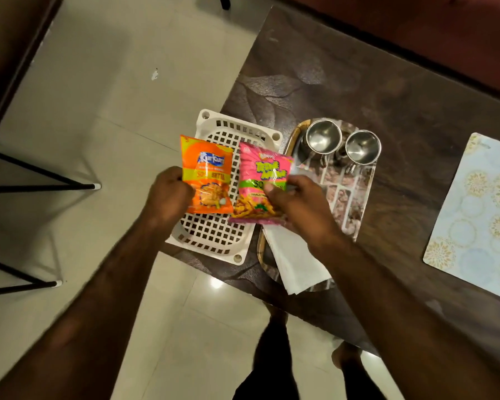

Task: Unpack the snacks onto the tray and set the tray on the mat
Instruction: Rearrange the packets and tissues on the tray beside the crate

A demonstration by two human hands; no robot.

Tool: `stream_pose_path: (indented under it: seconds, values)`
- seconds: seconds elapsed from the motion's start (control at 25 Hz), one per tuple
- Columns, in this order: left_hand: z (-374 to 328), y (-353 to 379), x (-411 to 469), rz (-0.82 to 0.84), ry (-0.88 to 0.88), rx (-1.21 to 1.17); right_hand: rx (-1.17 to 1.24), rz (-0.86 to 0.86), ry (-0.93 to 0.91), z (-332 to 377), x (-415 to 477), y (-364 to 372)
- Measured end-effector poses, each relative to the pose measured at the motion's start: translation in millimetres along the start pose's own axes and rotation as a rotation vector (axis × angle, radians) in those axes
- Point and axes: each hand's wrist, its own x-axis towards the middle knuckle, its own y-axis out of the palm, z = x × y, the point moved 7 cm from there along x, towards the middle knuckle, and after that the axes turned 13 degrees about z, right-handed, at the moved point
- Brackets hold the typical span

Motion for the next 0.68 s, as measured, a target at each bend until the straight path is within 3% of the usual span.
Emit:
stream_pose_path:
  seconds: [0.16,0.24,0.36,0.44,0.56,0.68]
  values:
    - [13.5,-19.3,14.2,-0.052,-0.172,0.419,-0.153,0.004,0.026,11.9,28.3,24.2]
    - [5.5,-23.2,9.0,-0.197,-0.19,0.655,-0.185,0.011,0.029,5.5,25.6,15.7]
    - [-31.2,-4.8,-2.5,-0.351,0.089,0.739,-0.316,-0.173,-0.041,-1.8,4.7,-37.4]
    - [-58.0,34.8,0.2,-0.213,0.286,0.666,-0.377,-0.361,-0.077,-1.5,-10.1,-87.1]
    - [-96.6,105.8,17.7,0.013,0.411,0.658,-0.449,-0.577,-0.123,6.2,-15.6,-149.8]
    - [-126.0,158.3,38.6,0.075,0.462,0.83,-0.504,-0.497,-0.07,11.1,7.4,-173.9]
